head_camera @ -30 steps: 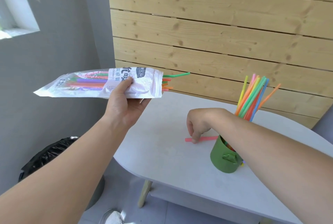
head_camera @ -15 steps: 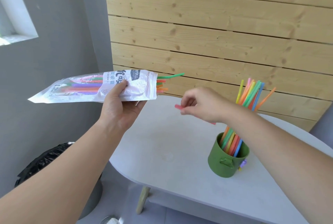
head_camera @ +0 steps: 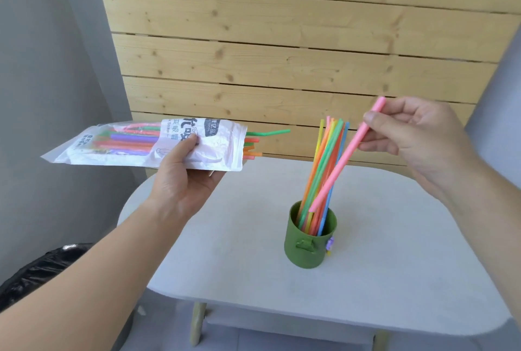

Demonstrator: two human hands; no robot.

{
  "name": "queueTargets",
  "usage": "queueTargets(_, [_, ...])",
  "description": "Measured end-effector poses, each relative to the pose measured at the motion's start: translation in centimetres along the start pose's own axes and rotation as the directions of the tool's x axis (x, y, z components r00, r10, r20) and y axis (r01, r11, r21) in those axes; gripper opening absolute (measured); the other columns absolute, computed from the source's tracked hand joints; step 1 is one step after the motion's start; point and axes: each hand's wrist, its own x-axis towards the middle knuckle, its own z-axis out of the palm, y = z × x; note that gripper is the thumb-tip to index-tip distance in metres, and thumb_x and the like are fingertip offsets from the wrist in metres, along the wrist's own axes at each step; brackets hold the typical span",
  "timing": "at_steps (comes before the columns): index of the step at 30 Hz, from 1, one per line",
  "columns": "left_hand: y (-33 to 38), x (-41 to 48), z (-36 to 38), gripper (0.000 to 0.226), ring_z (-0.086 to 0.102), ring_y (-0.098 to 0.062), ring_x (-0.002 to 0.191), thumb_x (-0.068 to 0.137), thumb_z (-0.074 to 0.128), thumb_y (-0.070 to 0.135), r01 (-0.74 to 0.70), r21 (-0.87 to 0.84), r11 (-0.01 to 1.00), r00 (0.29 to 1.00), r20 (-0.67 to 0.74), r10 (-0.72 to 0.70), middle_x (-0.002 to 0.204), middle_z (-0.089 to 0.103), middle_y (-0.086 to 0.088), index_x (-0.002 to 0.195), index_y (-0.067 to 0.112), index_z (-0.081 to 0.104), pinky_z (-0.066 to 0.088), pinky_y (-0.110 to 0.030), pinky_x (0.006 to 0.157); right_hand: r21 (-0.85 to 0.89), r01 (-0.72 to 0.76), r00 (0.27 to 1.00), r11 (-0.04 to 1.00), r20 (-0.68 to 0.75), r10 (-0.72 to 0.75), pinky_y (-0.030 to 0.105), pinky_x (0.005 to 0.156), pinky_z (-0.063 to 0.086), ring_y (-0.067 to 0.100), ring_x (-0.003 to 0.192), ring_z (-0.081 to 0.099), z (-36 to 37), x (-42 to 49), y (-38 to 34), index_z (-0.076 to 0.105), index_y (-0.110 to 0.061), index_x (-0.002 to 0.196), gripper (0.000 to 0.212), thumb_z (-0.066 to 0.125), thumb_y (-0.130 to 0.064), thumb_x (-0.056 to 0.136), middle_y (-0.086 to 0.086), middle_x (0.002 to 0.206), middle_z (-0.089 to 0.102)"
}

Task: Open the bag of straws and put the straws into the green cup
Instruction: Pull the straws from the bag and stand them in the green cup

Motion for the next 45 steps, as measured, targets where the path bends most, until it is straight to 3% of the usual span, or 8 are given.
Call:
queueTargets(6, [-2.1,0.1,1.0,0.040,0.066,-0.038,0.131,0.098,0.067,0.012,0.027,0.037,0.999,1.000,0.002,-0.027,0.141,0.069,-0.019,0.137,0.005,0.063,0.046,-0.065,0.114,-0.097,-0.135,0.991,0.986,-0.002,0.135,0.036,0.073,0.064,0.023,0.069,0.078,-0.5,-1.1,3.9,0.061,-0.011,0.094,0.012,0.070,-0.003,0.092,0.004,0.072,0.079])
queueTargets(11, [-3.1,-0.2,1.6,0.035,0.066,-0.039,0.132,0.097,0.067,0.011,0.040,0.050,0.998,0.999,-0.003,-0.040,0.142,0.069,-0.019,0.132,0.007,0.065,0.045,-0.066,0.114,-0.226,-0.069,0.991,0.972,0.098,0.093,0.034,0.070,0.064,0.022,0.070,0.077,0.9,-2.4,5.8,0.058,-0.019,0.100,0.024,0.072,-0.003,0.090,0.004,0.076,0.079])
queueTargets(18, [-2.8,-0.9,2.2,0.043,0.065,-0.038,0.133,0.099,0.067,0.012,0.046,0.056,0.997,0.999,0.009,-0.047,0.142,0.068,-0.019,0.140,0.002,0.062,0.045,-0.065,0.114,-0.613,0.065,0.998,0.787,0.036,-0.055,0.034,0.070,0.051,0.018,0.078,0.064,0.7,-2.1,5.9,0.062,-0.027,0.101,0.025,0.077,-0.039,0.084,-0.002,0.086,0.065])
queueTargets(24, [-2.5,-1.8,3.3,0.038,0.067,-0.034,0.132,0.102,0.064,0.015,0.049,0.077,0.996,0.998,0.029,-0.051,0.141,0.069,-0.017,0.138,0.003,0.064,0.047,-0.060,0.115,-0.484,0.243,0.957,0.841,-0.019,-0.288,0.028,0.065,0.046,0.012,0.065,0.057,3.1,-2.8,3.2,0.059,-0.020,0.100,0.019,0.061,-0.038,0.095,0.001,0.071,0.064])
queueTargets(27, [-2.4,-2.4,4.1,0.025,0.067,-0.033,0.131,0.102,0.062,0.015,0.053,0.101,0.993,0.997,0.055,-0.059,0.141,0.069,-0.016,0.125,0.006,0.069,0.048,-0.058,0.115,-0.404,0.203,0.978,0.892,0.041,-0.204,0.016,0.055,0.036,0.005,0.057,0.052,5.1,-2.8,2.0,0.056,-0.023,0.104,0.022,0.052,-0.044,0.099,-0.007,0.056,0.057])
queueTargets(31, [-2.3,-3.3,4.7,0.017,0.067,-0.032,0.132,0.103,0.061,0.016,0.066,0.123,0.990,0.992,0.103,-0.079,0.142,0.069,-0.016,0.115,0.008,0.070,0.049,-0.054,0.115,-0.345,0.108,0.989,0.932,0.129,-0.067,0.023,0.052,0.033,0.007,0.049,0.044,7.2,-2.5,2.0,0.055,-0.025,0.088,0.030,0.045,-0.051,0.100,-0.008,0.053,0.046])
queueTargets(40, [-1.3,-3.8,4.6,0.031,0.070,-0.030,0.126,0.104,0.059,0.016,0.022,0.184,0.983,0.992,0.115,-0.043,0.114,0.079,-0.011,0.089,0.012,0.085,0.043,-0.060,0.119,-0.098,0.080,0.981,0.992,0.183,-0.061,0.026,0.052,0.038,0.005,0.043,0.046,9.3,-2.2,2.7,0.064,-0.028,0.083,0.021,0.055,-0.025,0.102,-0.013,0.048,0.055])
queueTargets(45, [-1.0,-3.7,4.7,0.015,0.073,-0.029,0.117,0.104,0.060,0.015,0.011,0.164,0.986,0.997,0.071,-0.023,0.112,0.078,-0.009,0.099,0.011,0.074,0.046,-0.056,0.118,-0.102,0.041,0.983,0.994,0.182,-0.021,0.024,0.046,0.043,0.006,0.041,0.048,8.8,-2.0,2.5,0.067,-0.022,0.089,0.015,0.059,-0.016,0.101,-0.009,0.048,0.058])
